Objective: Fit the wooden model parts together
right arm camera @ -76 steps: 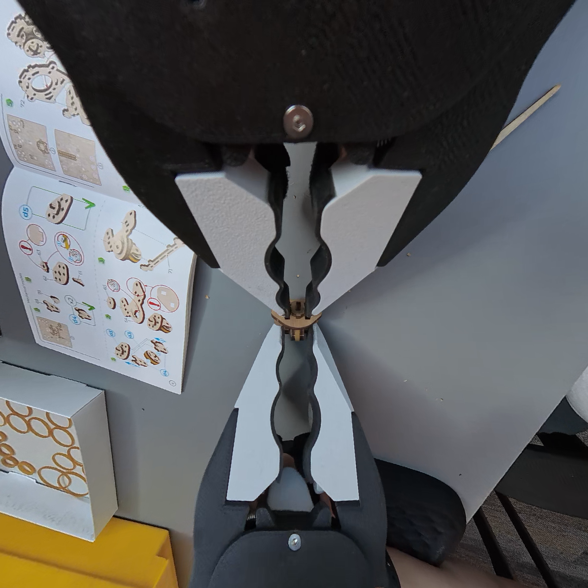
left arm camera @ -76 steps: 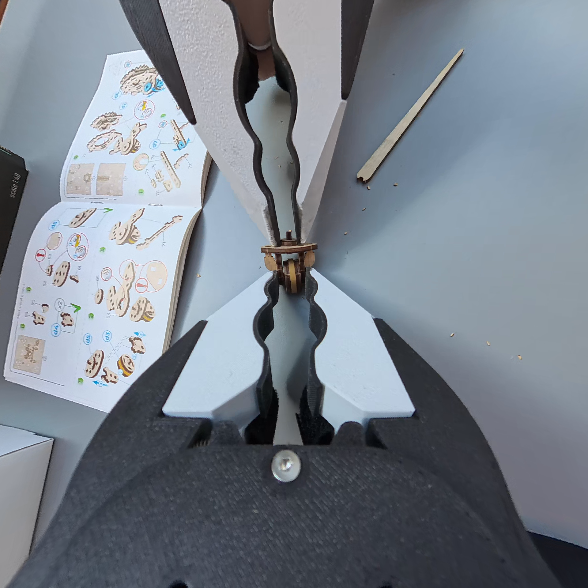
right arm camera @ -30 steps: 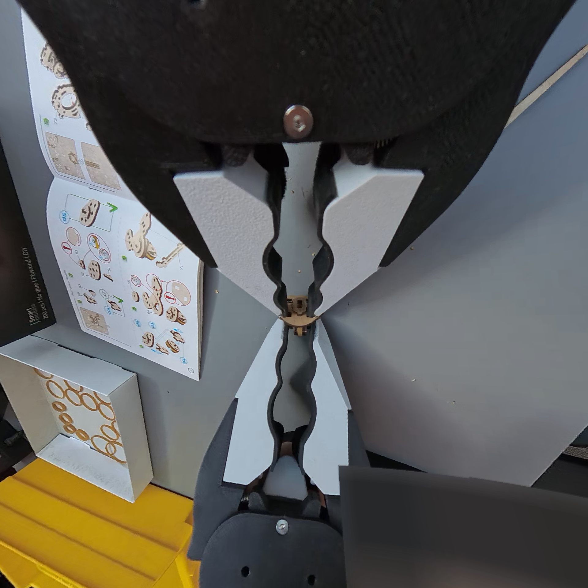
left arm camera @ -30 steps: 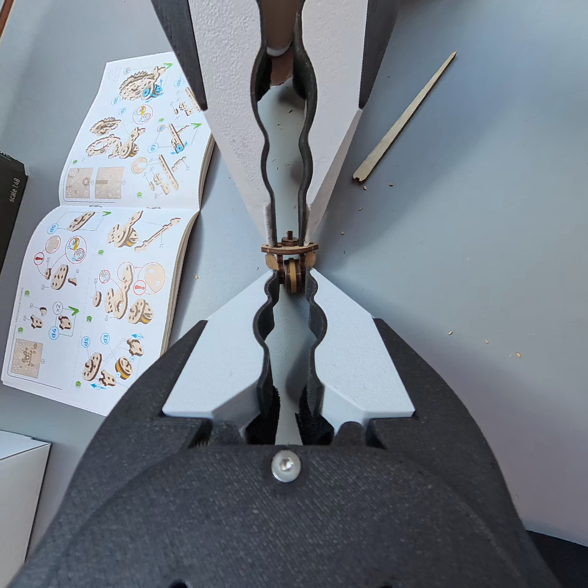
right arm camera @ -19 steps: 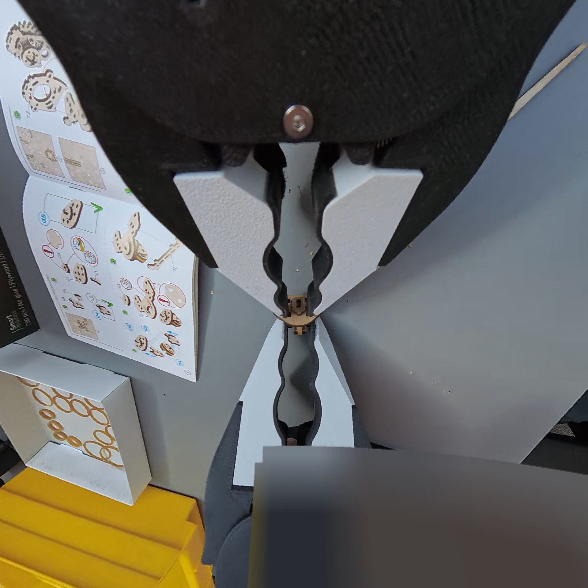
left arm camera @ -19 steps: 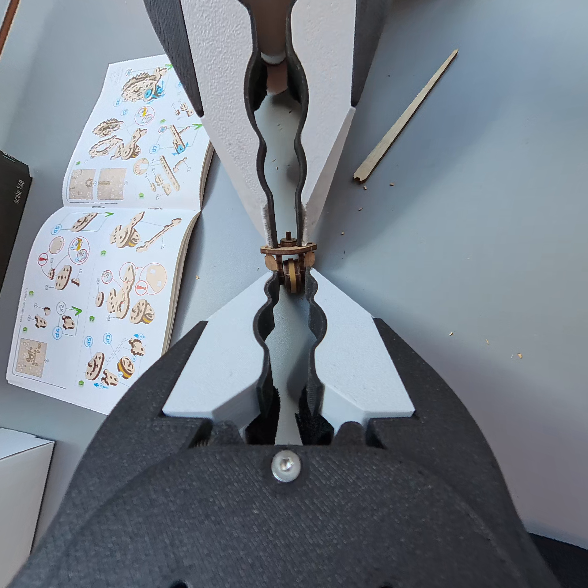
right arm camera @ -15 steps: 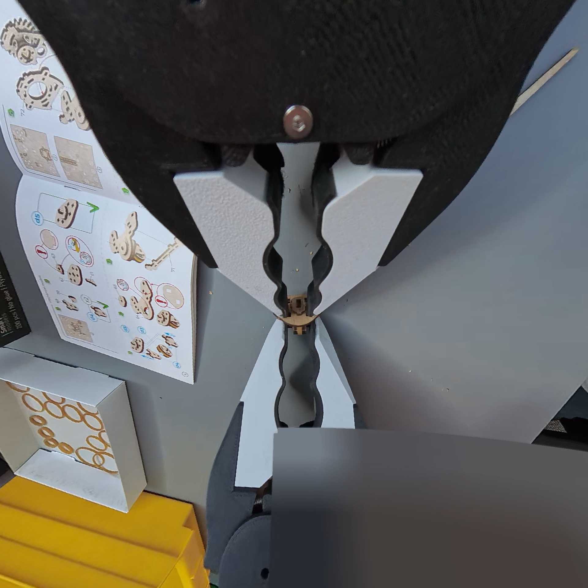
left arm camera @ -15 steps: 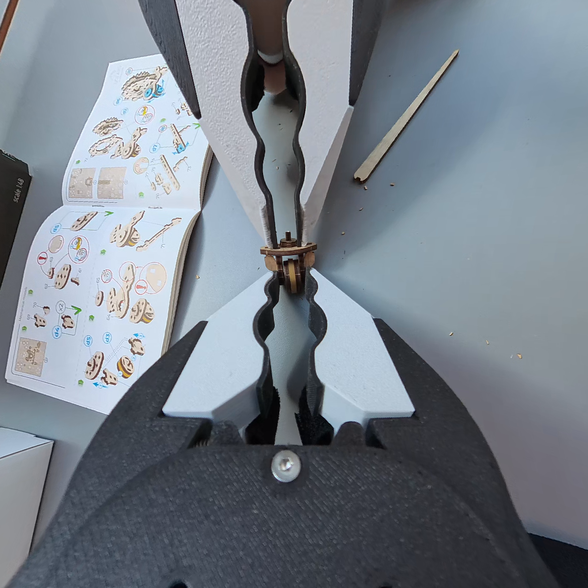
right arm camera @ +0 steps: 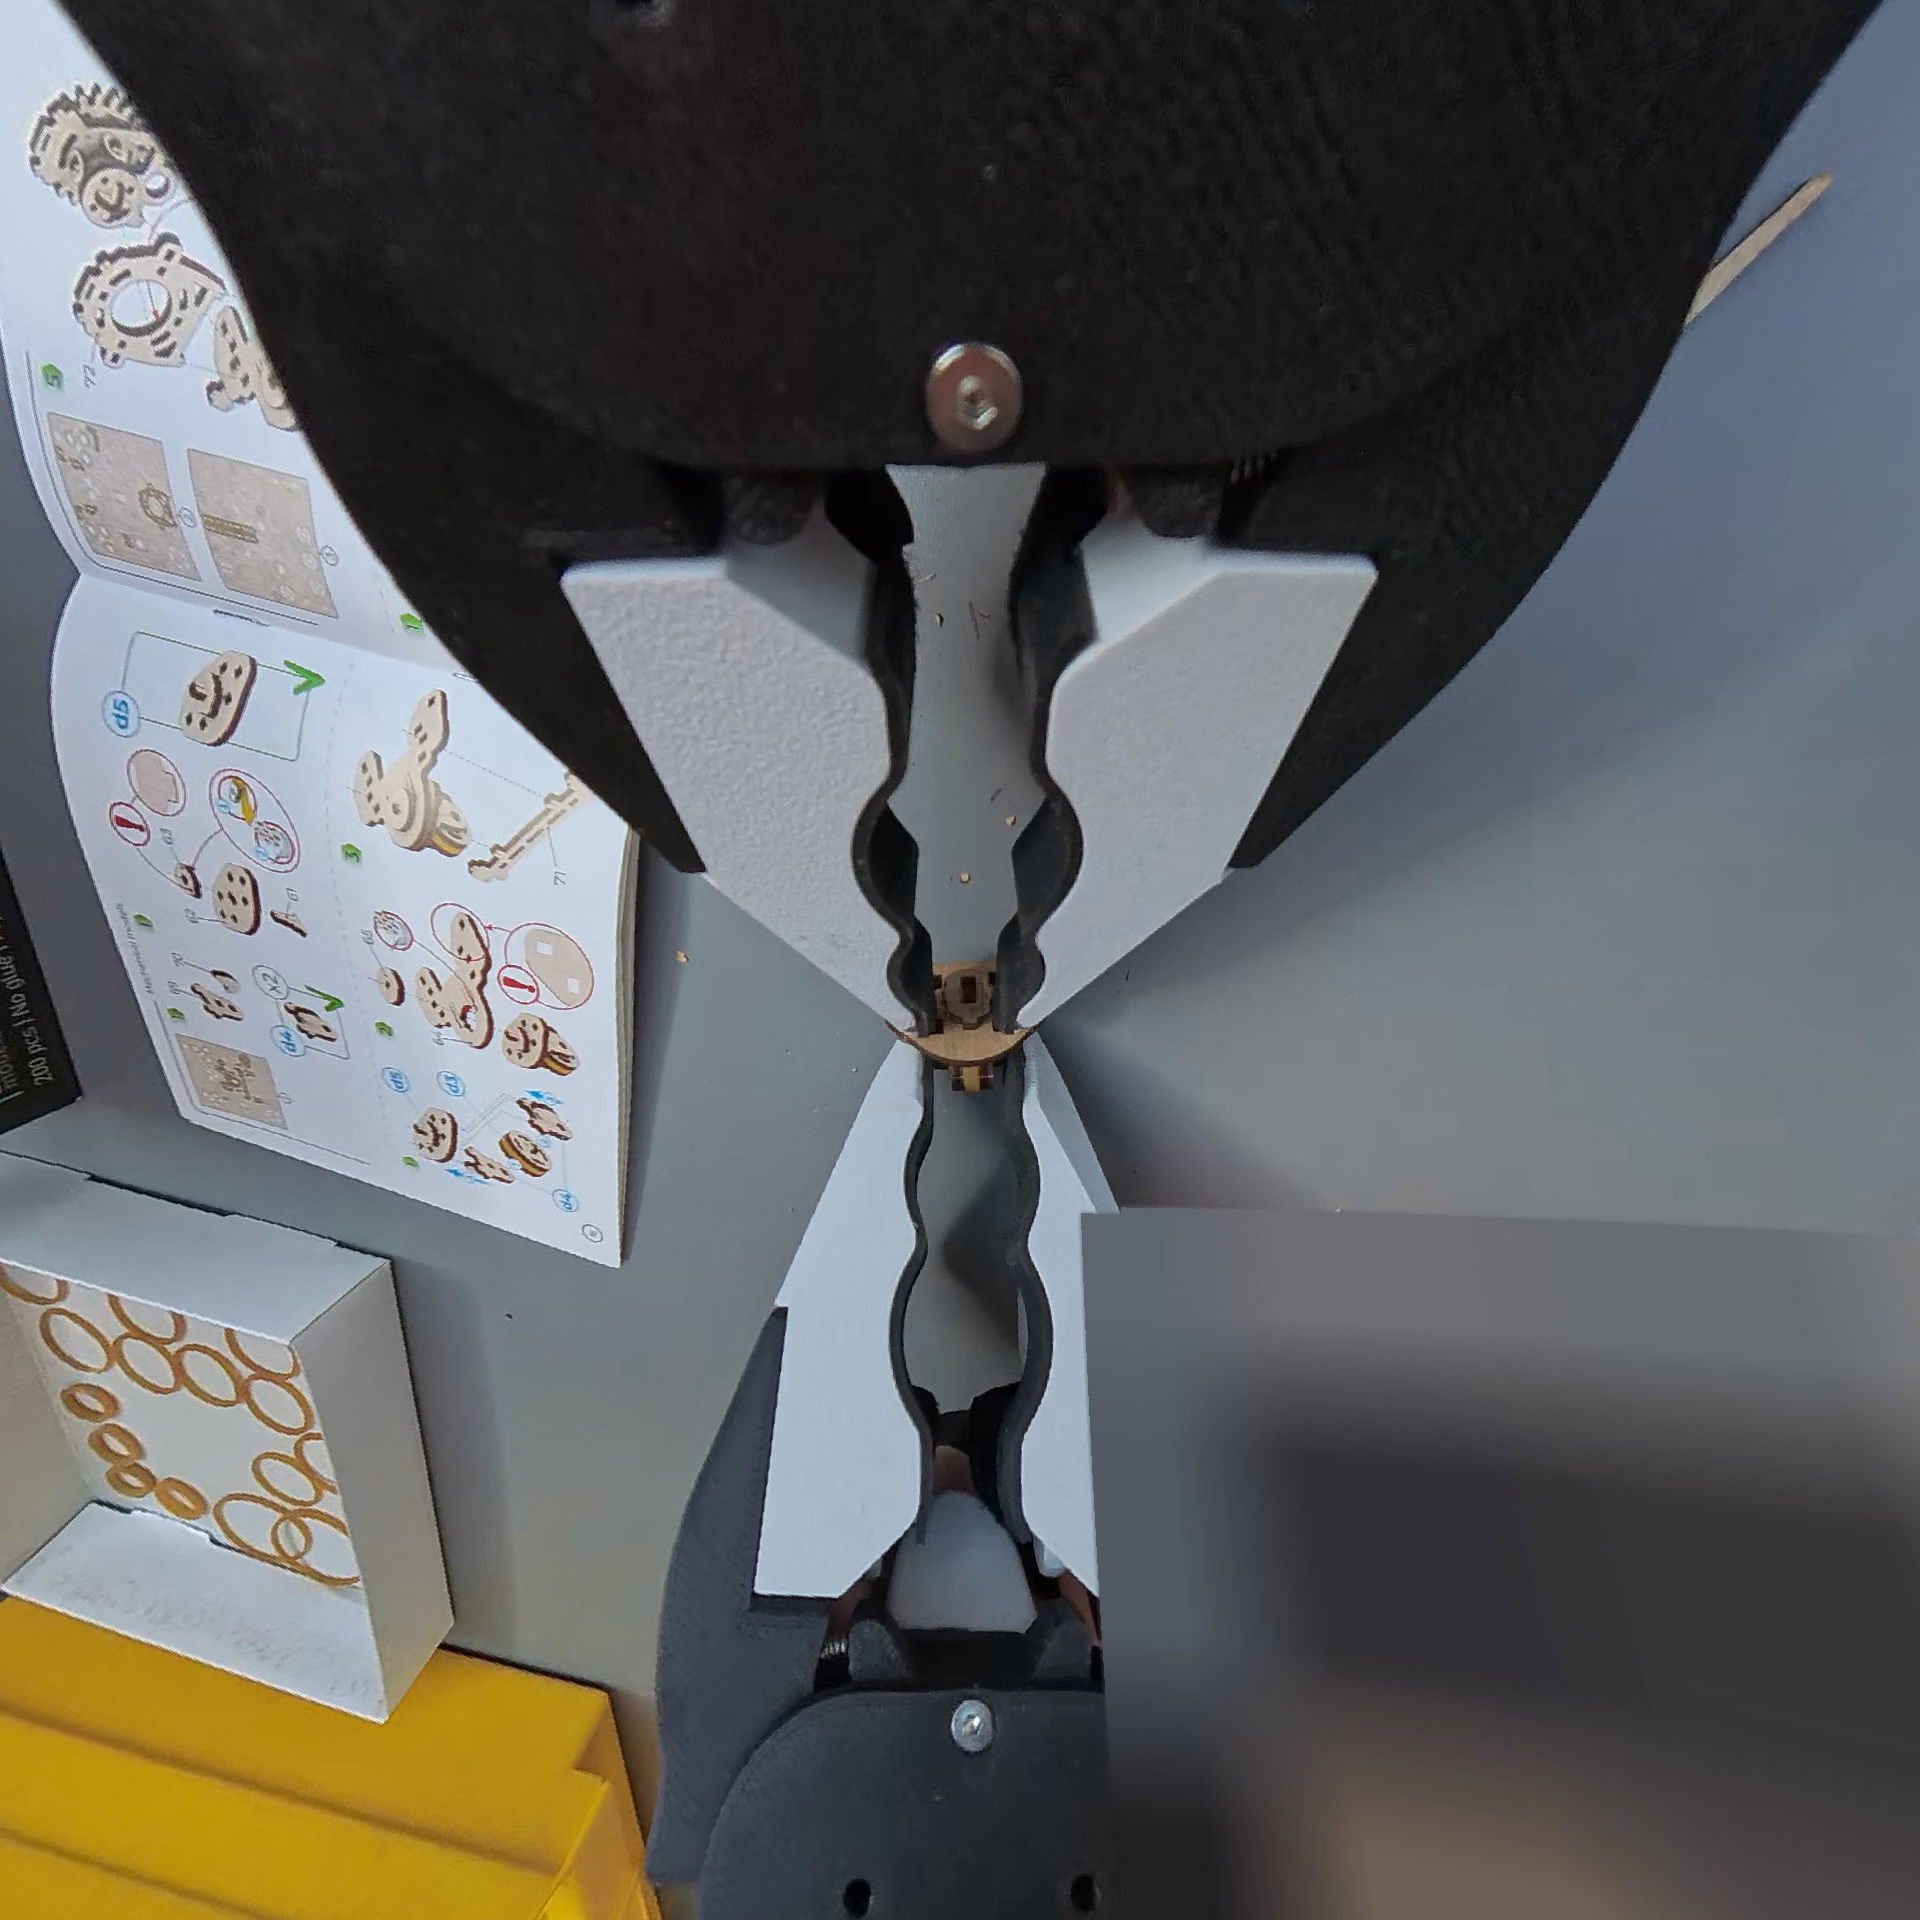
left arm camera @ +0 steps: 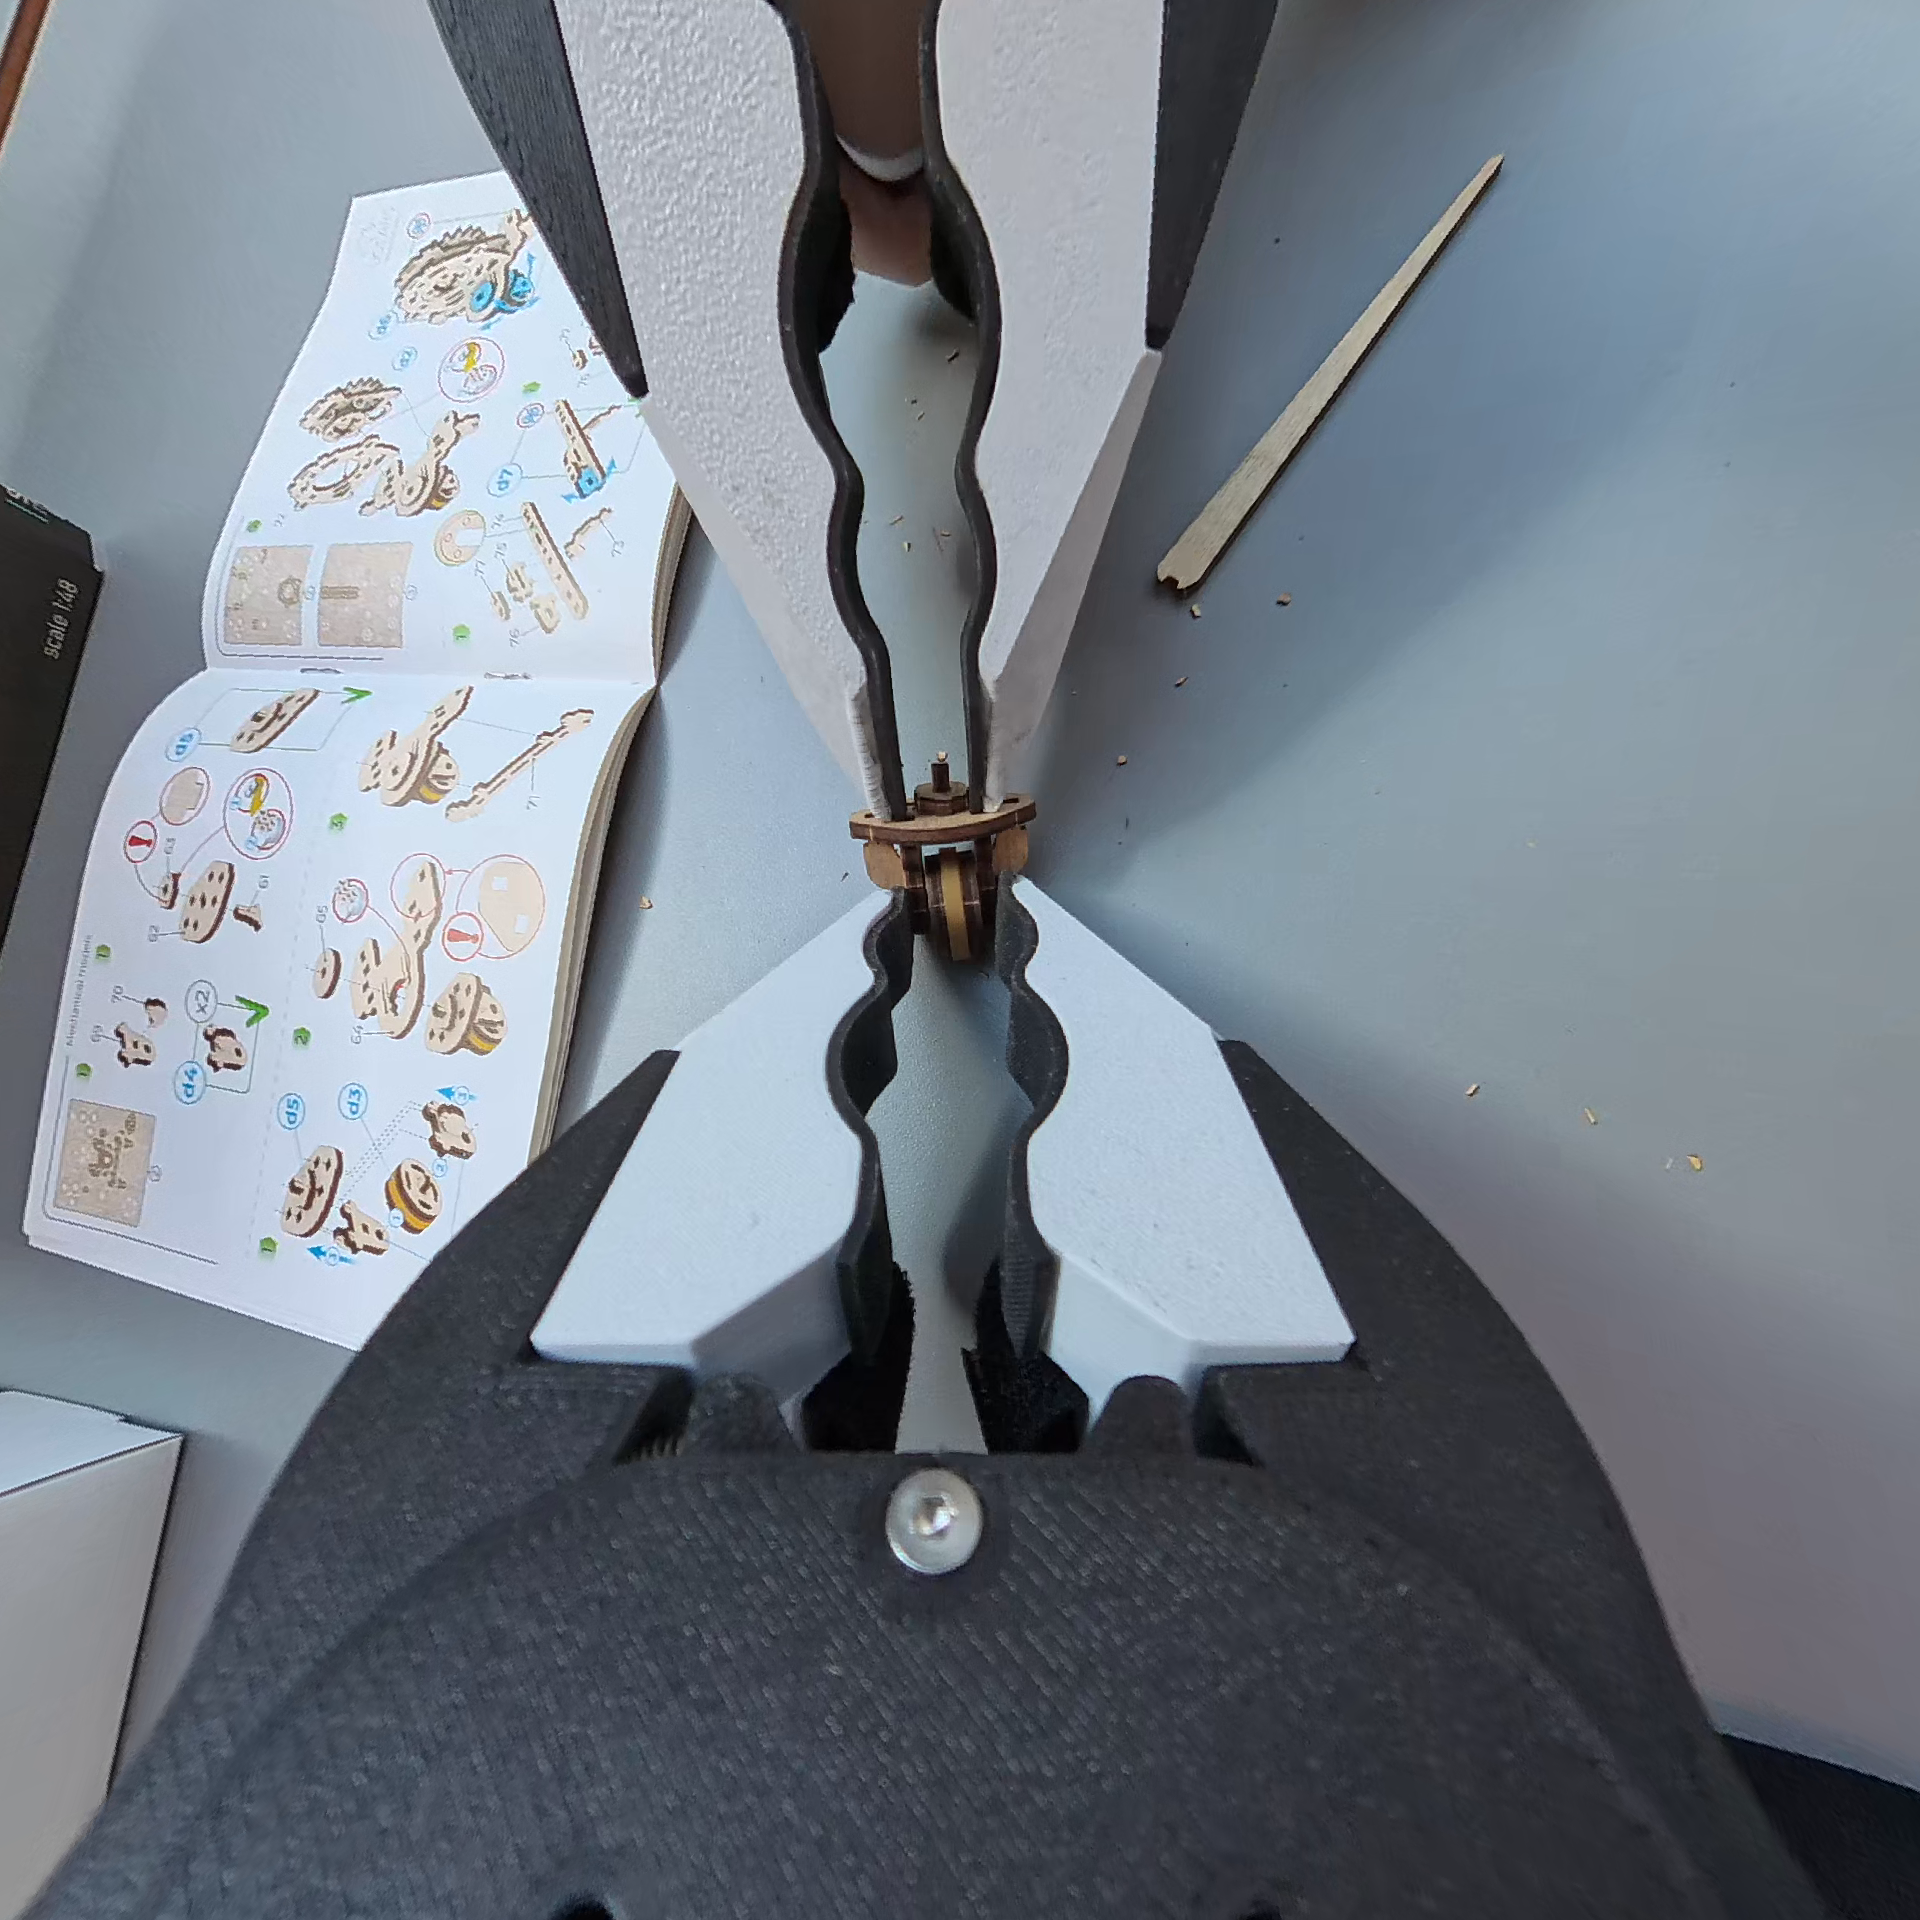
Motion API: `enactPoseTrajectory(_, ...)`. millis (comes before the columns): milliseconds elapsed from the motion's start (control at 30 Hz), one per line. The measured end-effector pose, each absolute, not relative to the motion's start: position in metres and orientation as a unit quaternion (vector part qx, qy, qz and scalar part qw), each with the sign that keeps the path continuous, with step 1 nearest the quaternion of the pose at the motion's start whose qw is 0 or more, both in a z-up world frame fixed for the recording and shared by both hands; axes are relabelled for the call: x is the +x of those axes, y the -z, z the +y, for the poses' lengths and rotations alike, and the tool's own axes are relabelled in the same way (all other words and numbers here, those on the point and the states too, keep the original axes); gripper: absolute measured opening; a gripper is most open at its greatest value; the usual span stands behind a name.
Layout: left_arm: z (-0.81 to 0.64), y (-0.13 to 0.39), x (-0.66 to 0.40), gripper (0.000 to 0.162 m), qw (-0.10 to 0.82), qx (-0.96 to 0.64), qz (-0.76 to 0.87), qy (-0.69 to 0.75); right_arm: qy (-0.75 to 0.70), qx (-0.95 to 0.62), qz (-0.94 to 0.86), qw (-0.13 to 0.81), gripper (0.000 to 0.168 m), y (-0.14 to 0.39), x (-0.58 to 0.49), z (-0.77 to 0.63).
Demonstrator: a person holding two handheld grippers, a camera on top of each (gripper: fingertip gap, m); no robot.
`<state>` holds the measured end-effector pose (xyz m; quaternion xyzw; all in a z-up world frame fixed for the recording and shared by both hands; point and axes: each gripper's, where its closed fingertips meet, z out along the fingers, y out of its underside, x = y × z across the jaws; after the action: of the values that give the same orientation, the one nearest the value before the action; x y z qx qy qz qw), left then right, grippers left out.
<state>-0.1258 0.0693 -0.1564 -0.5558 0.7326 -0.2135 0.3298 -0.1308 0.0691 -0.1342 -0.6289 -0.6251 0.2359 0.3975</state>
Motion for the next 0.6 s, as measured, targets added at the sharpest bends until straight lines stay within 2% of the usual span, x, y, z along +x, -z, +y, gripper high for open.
enactPoseTrajectory(600, 0.0685, 0.1565, -0.1255, 0.014, 0.337, -0.546, 0.737, 0.213, -0.216, -0.619, -0.639, 0.403, 0.013, 0.1341, -0.1299, 0.0674)
